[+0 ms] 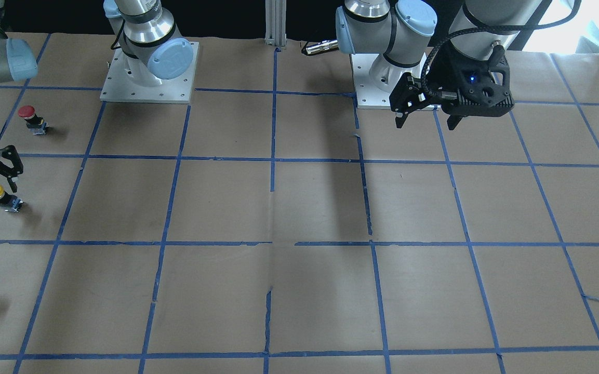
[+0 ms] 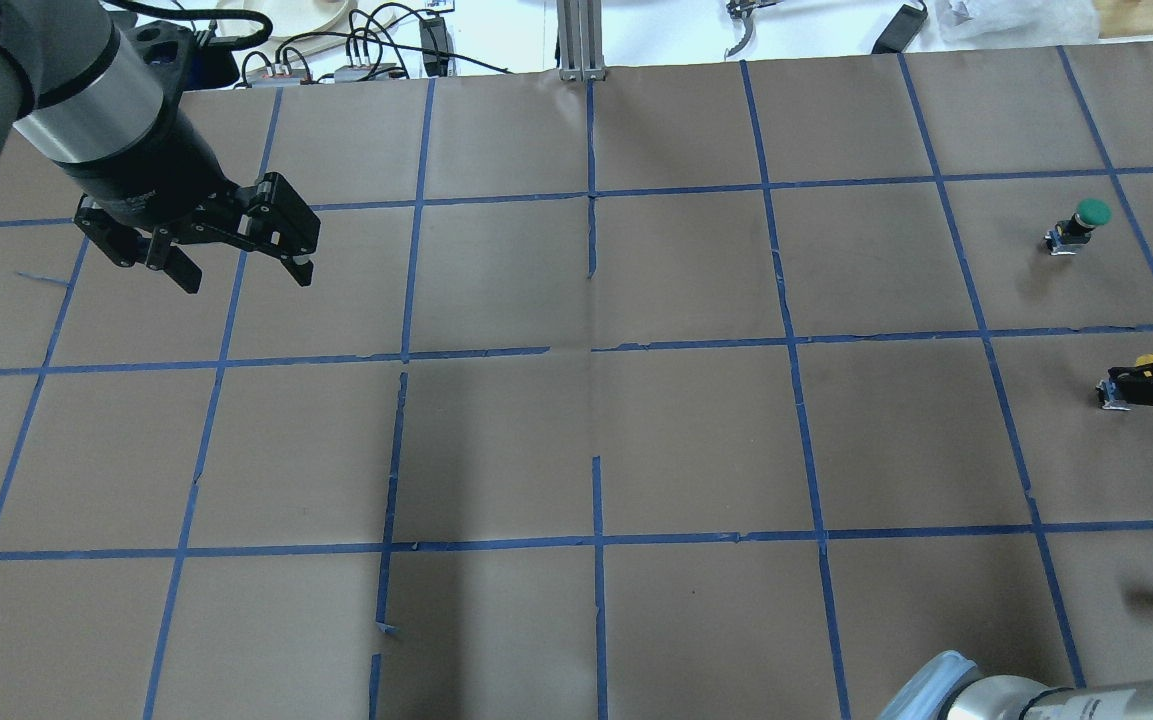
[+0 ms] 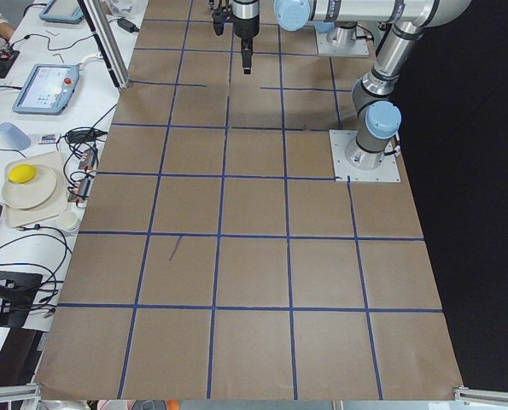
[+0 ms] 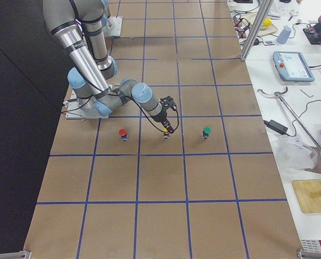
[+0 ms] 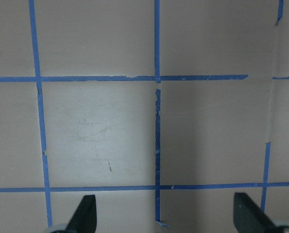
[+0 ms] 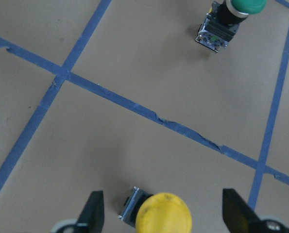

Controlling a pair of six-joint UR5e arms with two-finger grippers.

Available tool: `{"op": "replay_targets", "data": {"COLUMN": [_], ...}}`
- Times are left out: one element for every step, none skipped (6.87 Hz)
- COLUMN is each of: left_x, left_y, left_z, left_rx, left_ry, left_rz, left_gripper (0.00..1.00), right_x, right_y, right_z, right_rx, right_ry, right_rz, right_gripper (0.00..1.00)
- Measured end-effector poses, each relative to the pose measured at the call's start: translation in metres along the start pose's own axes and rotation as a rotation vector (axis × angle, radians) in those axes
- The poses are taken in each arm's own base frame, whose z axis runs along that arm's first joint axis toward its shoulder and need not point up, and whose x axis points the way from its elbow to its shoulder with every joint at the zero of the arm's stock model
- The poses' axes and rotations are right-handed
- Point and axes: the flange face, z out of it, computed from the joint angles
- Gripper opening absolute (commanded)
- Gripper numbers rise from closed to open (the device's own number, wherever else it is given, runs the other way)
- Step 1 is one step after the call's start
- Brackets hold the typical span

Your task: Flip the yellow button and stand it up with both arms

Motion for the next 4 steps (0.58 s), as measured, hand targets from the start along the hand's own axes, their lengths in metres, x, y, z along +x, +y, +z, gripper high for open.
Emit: {"op": "replay_targets", "data": {"left_x": [0.0, 0.0, -0.001, -0.001], "left_y": [0.0, 0.0, 0.001, 0.002], "left_z": [-0.004, -0.004, -0.002, -0.001], "left_rx": [0.009, 0.01, 0.004, 0.0], "left_ry": [0.0, -0.001, 0.0, 0.0], "left_rz": [0.0, 0.0, 0.0, 0.001], "left_gripper": [1.0, 1.0, 1.0, 1.0], "right_x": [0.002, 0.006, 0.016, 0.03], "right_y": [-0.003, -0.011, -0.029, -0.053], "right_z": [-0.011, -0.027, -0.048, -0.072], "right_rx": [-0.015, -0.021, -0.033, -0.072], "right_ry": [0.027, 0.042, 0.008, -0.057], "right_rz": [0.038, 0.083, 0.137, 0.192], "right_gripper": [1.0, 1.0, 1.0, 1.0]}}
